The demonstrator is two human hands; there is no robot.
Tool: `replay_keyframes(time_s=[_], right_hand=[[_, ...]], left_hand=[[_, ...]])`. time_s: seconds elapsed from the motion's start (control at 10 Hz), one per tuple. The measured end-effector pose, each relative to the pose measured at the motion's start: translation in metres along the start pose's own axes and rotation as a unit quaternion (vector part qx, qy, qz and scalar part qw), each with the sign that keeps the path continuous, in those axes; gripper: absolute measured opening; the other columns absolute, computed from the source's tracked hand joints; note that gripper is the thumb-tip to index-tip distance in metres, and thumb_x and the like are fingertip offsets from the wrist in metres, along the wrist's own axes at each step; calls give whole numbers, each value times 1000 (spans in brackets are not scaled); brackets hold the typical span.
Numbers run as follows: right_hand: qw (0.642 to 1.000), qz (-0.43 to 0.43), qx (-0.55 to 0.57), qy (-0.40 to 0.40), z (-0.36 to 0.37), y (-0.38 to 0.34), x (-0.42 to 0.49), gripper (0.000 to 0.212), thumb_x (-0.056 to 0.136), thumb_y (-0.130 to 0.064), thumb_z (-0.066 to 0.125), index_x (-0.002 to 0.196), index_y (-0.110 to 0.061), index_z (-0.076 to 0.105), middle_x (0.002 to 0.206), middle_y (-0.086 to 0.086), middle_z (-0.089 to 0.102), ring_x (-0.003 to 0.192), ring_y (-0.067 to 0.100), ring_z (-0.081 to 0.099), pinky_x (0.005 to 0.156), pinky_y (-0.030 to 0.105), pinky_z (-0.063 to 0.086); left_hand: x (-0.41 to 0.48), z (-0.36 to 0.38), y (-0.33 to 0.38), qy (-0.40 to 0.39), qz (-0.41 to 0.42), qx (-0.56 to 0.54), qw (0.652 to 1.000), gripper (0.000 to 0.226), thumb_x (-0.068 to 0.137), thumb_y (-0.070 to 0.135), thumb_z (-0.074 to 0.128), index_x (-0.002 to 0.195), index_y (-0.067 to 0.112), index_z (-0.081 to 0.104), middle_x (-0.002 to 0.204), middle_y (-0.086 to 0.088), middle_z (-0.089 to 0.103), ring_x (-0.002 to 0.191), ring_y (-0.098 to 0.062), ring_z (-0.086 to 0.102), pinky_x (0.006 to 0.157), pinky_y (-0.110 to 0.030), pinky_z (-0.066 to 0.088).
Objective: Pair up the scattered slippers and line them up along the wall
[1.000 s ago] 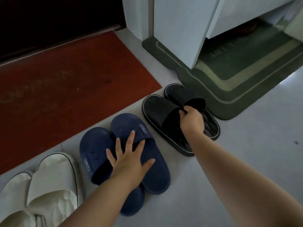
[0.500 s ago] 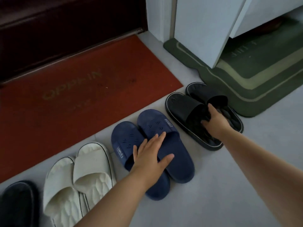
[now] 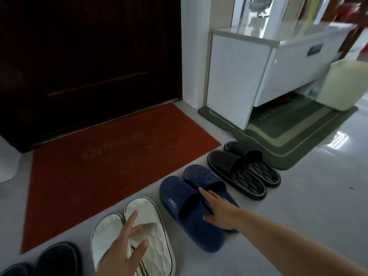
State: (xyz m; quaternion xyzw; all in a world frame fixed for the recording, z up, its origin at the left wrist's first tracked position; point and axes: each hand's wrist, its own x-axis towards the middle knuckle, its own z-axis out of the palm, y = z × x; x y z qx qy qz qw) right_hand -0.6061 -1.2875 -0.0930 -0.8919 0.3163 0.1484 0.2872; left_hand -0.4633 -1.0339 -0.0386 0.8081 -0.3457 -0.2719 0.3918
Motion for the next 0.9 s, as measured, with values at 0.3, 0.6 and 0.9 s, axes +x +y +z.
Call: replay_keyframes(time_s=[0.3,0.6,0.9], right_hand=[[990,90,46,94,8,-33,2,88,90,-23,51,145,-22,-17,143,17,28,106,31,57,90,36,46],[993,36,106,43,12,-39,11,96,88,-20,56,143,-23,-22,147,14,24,121,33,48,103,43,38],[987,37,150,36,4,-36,8,93,89,-14,56,145,-21,-19,147,17,24,119,34,49,96,34,40]], left_hand=[[-29,-18,-2,8,-23,-58,998,65,81,30,60,127,50,20,119,9,60,123,-11,50,108,-36,35],[-28,-25,5,14,-47,-36,998,62,84,27,57,131,45,22,113,10,65,119,-13,54,108,-38,36],[-24,-31,-4,6,-65,-49,997,63,84,44,50,136,48,16,113,21,61,110,2,54,101,-25,36]])
